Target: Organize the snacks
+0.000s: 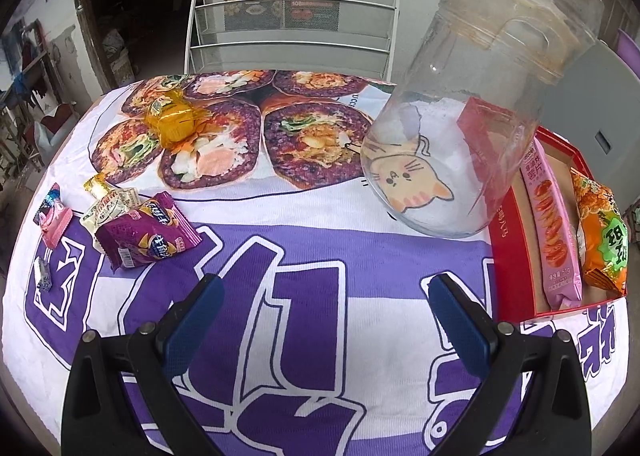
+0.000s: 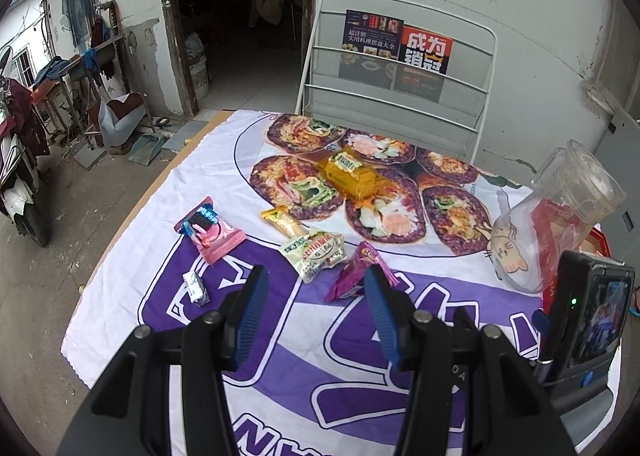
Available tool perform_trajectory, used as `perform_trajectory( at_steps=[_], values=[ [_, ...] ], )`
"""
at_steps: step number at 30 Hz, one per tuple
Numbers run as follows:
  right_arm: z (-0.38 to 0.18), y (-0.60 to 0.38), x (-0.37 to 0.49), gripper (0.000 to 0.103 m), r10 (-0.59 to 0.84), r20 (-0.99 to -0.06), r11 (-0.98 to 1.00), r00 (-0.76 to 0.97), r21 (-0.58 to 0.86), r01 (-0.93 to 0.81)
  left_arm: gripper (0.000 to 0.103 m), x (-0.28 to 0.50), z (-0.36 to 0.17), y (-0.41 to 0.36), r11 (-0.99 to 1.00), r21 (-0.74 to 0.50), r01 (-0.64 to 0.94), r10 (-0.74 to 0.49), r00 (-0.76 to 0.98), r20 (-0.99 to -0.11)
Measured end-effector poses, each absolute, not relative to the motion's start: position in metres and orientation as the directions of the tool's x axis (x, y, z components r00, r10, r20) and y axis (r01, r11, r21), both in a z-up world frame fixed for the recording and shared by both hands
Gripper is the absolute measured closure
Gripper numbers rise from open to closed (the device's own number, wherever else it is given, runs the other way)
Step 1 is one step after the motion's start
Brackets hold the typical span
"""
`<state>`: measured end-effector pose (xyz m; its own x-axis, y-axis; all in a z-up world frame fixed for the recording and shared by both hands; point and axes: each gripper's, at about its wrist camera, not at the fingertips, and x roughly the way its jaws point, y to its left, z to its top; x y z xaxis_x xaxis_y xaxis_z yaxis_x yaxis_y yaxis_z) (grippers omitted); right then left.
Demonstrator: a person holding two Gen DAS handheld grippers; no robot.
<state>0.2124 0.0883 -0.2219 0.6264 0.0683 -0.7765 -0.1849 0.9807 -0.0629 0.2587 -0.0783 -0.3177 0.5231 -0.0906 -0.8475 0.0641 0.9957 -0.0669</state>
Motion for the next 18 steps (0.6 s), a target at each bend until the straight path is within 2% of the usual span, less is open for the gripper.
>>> perform_trajectory(
  at_steps=[6, 9, 14, 16, 18],
  values=[
    [-0.19, 0.084, 0.202, 0.054, 0.047, -0.729, 0.98, 0.682, -0.098, -0.172, 0.0, 0.269, -0.333, -0.056, 0.998, -0.055, 0.011, -0.052, 0.529, -0.847],
    [-0.183, 0.06, 0.199, 0.054, -0.005, -0.706, 0.985, 0.708, -0.127, -0.12, 0.0, 0.273, -0.353, -0.037, 0.999, -0.011, -0.041, 0.011, 0.511, -0.86],
    [-0.206, -0.003, 0.203, 0.054, -0.105, -0.72, 0.99, 0.685, -0.143, 0.002, 0.0, 0.276, -0.371, 0.003, 0.988, 0.03, -0.152, 0.106, 0.523, -0.846],
    [-0.22, -0.022, 0.207, 0.054, -0.141, -0.741, 0.987, 0.656, -0.161, 0.031, 0.0, 0.276, -0.375, 0.017, 0.981, 0.0, -0.196, 0.109, 0.547, -0.83],
    [-0.229, -0.037, 0.208, 0.054, -0.13, -0.739, 0.99, 0.661, -0.137, 0.041, 0.0, 0.278, -0.376, 0.025, 0.975, 0.005, -0.224, 0.134, 0.566, -0.813]
  ],
)
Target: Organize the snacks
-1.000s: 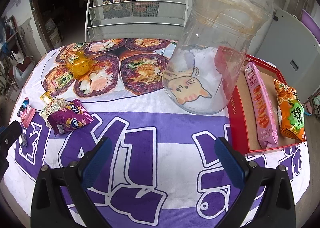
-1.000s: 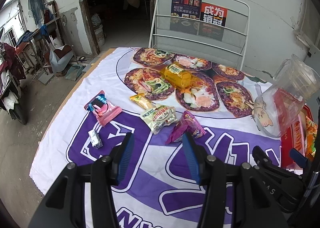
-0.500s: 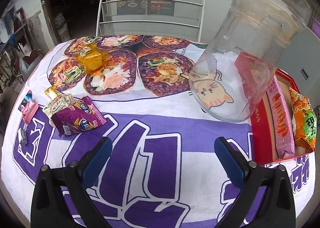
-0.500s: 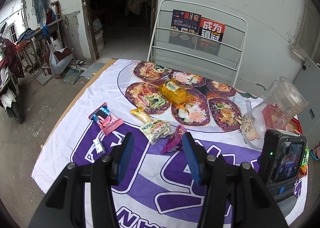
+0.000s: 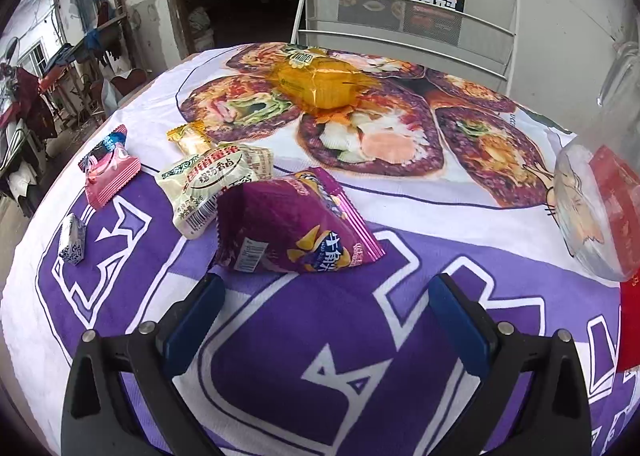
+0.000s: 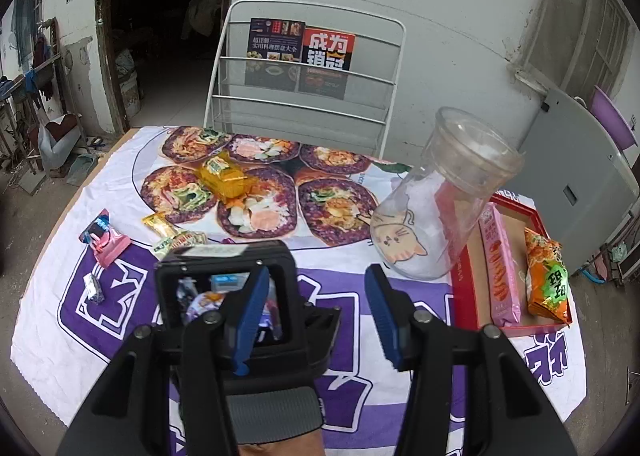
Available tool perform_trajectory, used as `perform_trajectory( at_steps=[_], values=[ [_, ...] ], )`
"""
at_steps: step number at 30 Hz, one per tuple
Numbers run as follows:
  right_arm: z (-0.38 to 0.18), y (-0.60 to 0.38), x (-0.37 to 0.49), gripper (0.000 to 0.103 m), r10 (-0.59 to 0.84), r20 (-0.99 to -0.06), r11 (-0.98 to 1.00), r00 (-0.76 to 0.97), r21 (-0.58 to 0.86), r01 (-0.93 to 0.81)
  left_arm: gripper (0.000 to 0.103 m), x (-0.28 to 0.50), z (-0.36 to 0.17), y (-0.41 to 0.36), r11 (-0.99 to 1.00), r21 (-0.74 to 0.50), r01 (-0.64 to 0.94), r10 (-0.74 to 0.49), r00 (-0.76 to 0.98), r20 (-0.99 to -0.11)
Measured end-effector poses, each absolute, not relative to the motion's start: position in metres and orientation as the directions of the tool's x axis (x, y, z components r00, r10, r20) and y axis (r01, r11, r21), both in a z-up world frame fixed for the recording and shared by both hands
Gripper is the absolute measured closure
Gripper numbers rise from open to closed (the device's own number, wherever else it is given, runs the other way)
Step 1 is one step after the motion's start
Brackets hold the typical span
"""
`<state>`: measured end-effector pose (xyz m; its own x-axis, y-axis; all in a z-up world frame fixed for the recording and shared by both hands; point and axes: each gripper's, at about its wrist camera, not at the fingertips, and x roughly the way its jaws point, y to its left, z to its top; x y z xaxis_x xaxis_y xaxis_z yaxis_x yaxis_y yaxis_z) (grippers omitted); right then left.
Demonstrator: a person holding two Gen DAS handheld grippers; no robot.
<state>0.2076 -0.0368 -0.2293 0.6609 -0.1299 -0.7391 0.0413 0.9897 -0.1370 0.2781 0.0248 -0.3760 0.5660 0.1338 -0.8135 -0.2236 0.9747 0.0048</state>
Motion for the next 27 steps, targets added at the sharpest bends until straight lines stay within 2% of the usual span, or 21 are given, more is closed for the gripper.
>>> perform_trajectory(
  at_steps=[4, 8, 22, 27],
  values=[
    [-0.243, -0.051, 0.214, 0.054, -0.138, -0.749, 0.989, 0.648, -0.14, 0.049, 0.0, 0.284, -0.375, 0.041, 0.961, 0.03, -0.273, 0.186, 0.567, -0.802],
    [-0.257, -0.055, 0.226, 0.054, -0.127, -0.782, 0.991, 0.61, -0.126, 0.045, 0.0, 0.281, -0.377, 0.061, 0.94, -0.007, -0.34, 0.194, 0.554, -0.81],
    [-0.267, -0.062, 0.249, 0.054, -0.135, -0.791, 0.989, 0.597, -0.147, 0.028, 0.0, 0.282, -0.378, 0.06, 0.941, 0.004, -0.338, 0.2, 0.546, -0.814],
    [-0.29, -0.072, 0.252, 0.054, -0.085, -0.794, 0.995, 0.602, -0.103, 0.006, 0.0, 0.282, -0.377, 0.06, 0.941, 0.004, -0.338, 0.2, 0.546, -0.814]
  ],
)
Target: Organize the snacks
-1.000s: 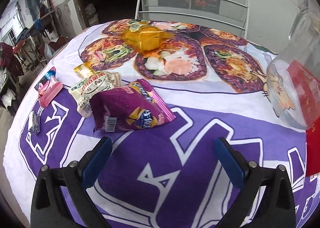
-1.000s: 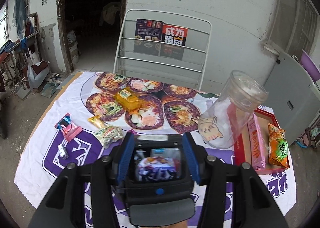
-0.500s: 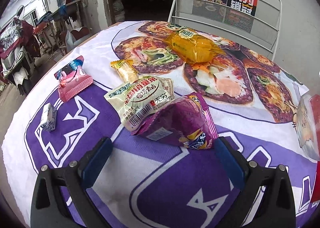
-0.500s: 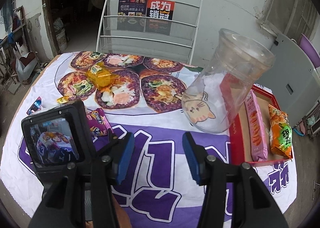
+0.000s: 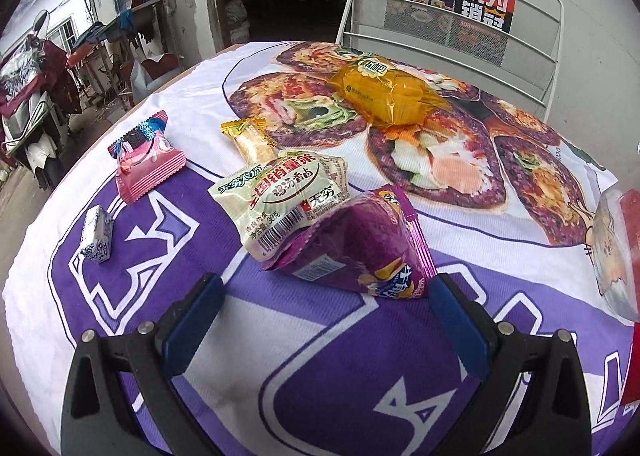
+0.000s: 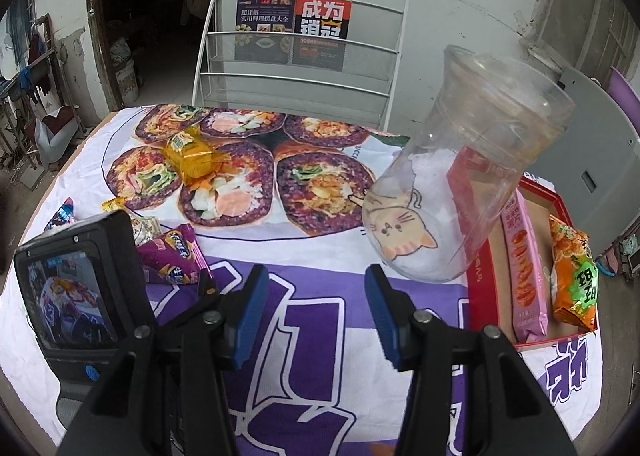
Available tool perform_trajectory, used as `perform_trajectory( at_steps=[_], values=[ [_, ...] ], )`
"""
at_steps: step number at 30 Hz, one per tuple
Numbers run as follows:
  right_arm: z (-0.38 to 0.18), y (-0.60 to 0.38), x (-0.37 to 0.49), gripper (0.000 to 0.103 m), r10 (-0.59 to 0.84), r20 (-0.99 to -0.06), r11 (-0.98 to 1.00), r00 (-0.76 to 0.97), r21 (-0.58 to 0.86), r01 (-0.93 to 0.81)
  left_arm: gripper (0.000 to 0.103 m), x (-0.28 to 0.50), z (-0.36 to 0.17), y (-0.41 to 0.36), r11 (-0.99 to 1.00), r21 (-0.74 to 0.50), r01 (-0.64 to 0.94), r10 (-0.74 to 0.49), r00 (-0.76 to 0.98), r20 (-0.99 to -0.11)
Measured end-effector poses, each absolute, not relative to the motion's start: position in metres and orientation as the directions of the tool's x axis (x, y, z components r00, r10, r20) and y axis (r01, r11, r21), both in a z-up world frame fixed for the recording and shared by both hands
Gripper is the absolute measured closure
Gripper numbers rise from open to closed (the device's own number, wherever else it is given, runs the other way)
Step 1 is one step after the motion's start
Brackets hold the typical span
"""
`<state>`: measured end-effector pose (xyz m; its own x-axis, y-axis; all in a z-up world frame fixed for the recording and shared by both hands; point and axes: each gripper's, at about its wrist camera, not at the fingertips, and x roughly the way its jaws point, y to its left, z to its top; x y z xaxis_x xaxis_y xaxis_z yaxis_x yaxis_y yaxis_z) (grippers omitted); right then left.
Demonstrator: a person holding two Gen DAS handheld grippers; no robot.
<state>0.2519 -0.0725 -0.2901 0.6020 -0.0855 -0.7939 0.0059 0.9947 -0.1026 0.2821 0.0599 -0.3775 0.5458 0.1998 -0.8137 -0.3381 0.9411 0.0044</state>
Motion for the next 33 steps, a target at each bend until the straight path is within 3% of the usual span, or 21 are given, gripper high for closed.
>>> perform_trajectory(
  at_steps=[4, 13, 19, 33],
  values=[
    [-0.315, -0.093, 0.251, 0.054, -0.02, -0.794, 0.999, 0.608, 0.005, 0.039, 0.0, 0.281, -0.378, 0.059, 0.941, 0.004, -0.338, 0.201, 0.548, -0.812],
    [-0.354, -0.095, 0.268, 0.054, -0.103, -0.831, 0.994, 0.546, -0.097, 0.041, 0.0, 0.281, -0.379, 0.059, 0.941, 0.004, -0.339, 0.201, 0.548, -0.812],
    [-0.367, -0.106, 0.281, 0.054, -0.011, -0.829, 1.0, 0.559, -0.011, 0.003, 0.0, 0.281, -0.378, 0.059, 0.941, 0.003, -0.339, 0.2, 0.548, -0.812],
    [-0.37, -0.109, 0.282, 0.054, -0.029, -0.785, 0.999, 0.618, -0.001, 0.044, 0.0, 0.282, -0.378, 0.058, 0.941, 0.003, -0.339, 0.2, 0.547, -0.813]
  ],
)
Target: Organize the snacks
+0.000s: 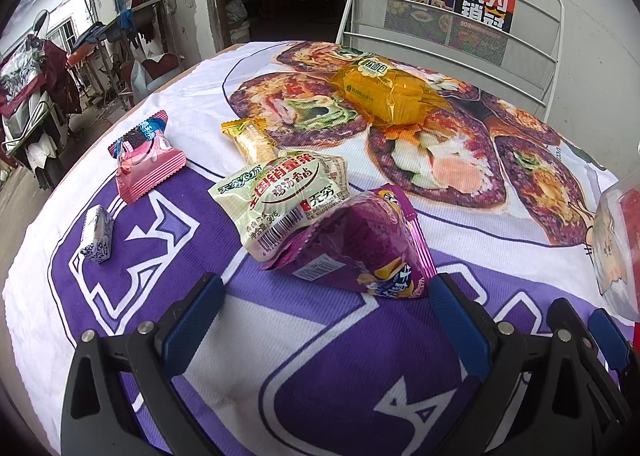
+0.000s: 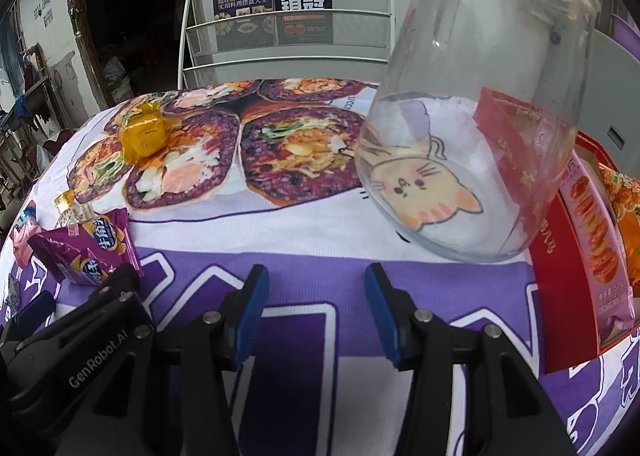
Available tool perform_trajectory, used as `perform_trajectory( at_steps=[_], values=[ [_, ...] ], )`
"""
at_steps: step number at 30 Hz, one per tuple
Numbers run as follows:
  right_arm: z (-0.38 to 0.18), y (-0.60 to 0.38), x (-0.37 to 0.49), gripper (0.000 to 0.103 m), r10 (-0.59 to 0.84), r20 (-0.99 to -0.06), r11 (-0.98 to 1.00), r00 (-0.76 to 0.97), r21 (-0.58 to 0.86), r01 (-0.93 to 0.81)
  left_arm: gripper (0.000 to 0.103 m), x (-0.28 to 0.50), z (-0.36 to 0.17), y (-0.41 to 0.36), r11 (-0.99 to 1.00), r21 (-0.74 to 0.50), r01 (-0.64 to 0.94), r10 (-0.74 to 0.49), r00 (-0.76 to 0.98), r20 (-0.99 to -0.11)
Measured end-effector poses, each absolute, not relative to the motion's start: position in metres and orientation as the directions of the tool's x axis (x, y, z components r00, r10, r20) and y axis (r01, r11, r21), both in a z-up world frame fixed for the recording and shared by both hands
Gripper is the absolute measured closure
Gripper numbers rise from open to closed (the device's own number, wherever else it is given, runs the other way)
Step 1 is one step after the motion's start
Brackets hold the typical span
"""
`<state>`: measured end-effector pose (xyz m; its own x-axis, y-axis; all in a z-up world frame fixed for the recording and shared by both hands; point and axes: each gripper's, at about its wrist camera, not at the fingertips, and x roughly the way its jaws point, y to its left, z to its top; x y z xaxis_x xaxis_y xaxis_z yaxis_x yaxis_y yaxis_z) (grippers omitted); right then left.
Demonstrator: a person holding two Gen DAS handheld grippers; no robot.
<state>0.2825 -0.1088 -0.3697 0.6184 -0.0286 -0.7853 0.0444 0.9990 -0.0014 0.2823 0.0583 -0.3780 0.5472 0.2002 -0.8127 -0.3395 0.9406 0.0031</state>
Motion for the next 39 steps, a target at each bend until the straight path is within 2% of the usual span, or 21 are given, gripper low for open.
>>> perform_trajectory(
  at_steps=[22, 26, 30, 33, 39],
  values=[
    [-0.368, -0.106, 0.282, 0.054, -0.057, -0.789, 0.998, 0.612, -0.035, 0.049, 0.0, 0.285, -0.378, 0.058, 0.936, 0.005, -0.352, 0.209, 0.543, -0.813],
    [-0.358, -0.103, 0.283, 0.054, -0.105, -0.822, 0.994, 0.559, -0.071, 0.083, 0.0, 0.291, -0.374, 0.064, 0.97, -0.007, -0.243, 0.118, 0.496, -0.861],
    [-0.333, -0.094, 0.278, 0.054, -0.119, -0.837, 0.993, 0.535, -0.085, 0.087, 0.0, 0.28, -0.339, 0.08, 0.992, -0.035, -0.122, 0.032, 0.506, -0.862],
    [-0.316, -0.074, 0.281, 0.054, -0.077, -0.855, 0.997, 0.513, -0.07, 0.033, 0.0, 0.276, -0.312, 0.101, 0.998, -0.03, -0.057, 0.001, 0.483, -0.876],
    [-0.296, -0.024, 0.296, 0.054, -0.005, -0.893, 1.0, 0.45, -0.002, 0.006, 0.0, 0.282, -0.278, 0.17, 0.991, -0.077, -0.113, -0.018, 0.449, -0.894]
  ],
)
